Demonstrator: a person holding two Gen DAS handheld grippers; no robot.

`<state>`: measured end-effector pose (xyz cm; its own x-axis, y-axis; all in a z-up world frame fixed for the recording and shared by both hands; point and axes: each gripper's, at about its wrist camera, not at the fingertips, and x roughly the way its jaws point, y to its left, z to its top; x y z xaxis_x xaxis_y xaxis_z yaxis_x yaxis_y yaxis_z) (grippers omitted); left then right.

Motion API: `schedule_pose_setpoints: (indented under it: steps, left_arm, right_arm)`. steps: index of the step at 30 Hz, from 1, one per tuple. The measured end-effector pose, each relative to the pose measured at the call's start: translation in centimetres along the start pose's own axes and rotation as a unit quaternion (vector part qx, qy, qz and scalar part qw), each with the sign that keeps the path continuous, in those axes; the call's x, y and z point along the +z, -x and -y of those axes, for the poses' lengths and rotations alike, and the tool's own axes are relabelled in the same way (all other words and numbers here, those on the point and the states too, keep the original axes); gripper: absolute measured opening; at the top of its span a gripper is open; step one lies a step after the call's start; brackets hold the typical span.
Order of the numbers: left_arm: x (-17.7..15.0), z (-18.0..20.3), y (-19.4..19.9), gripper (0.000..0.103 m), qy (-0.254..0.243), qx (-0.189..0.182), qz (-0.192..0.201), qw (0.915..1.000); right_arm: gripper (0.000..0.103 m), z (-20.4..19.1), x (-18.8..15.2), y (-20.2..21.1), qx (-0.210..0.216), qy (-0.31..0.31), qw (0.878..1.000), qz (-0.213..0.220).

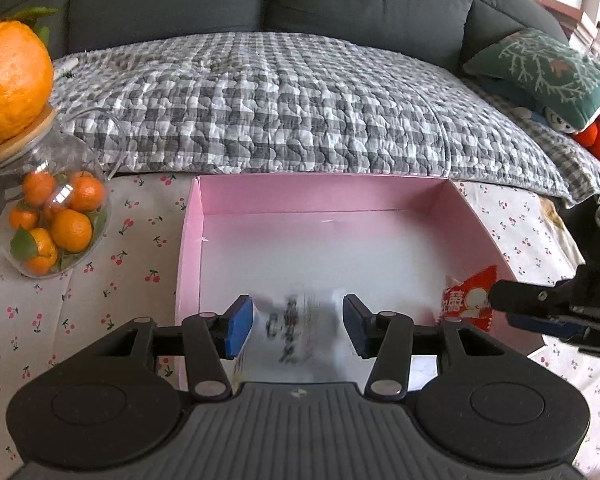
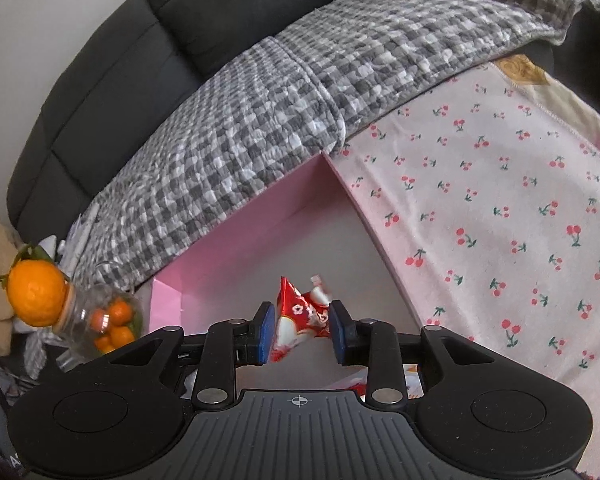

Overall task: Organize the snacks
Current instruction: 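Carry both snacks into the pink box and open both grippers to release them, then withdraw both open grippers from the box back over the snack pile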

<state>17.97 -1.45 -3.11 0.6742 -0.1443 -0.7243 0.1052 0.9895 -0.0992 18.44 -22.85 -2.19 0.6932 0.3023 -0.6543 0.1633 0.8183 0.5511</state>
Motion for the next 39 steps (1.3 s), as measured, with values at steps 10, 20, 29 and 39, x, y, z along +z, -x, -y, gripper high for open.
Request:
schedule_pose_setpoints:
  steps: [10,20,29,39]
  left_arm:
    - [-0.1,0.1,0.3,0.086,-0.014,0.006,-0.009,0.9998]
    - [-0.9,-0.2,3.4,0.099,-0.020,0.002,-0.028,0.9994]
    - [-2.5,0.3,6.6,0.102,-0.041,0.007,-0.036,0.9985]
    - [-5.5,0.6,7.7,0.102,-0.069,-0.009,-0.022,0.9973]
  right_arm:
    - [0.073,-0.8,-0.1,1.2,-0.022,0.032,0.999,-0.013]
    - [0.086,-1.9,-1.2,5.0,-0.048,0.112,0.992,-0.007]
    - [0.090,-1.3,-3.5,8.2,-0.068,0.189,0.980,-0.006]
    - [0.090,-0.3,-6.1,9.4,-0.052,0.227,0.972,0.017]
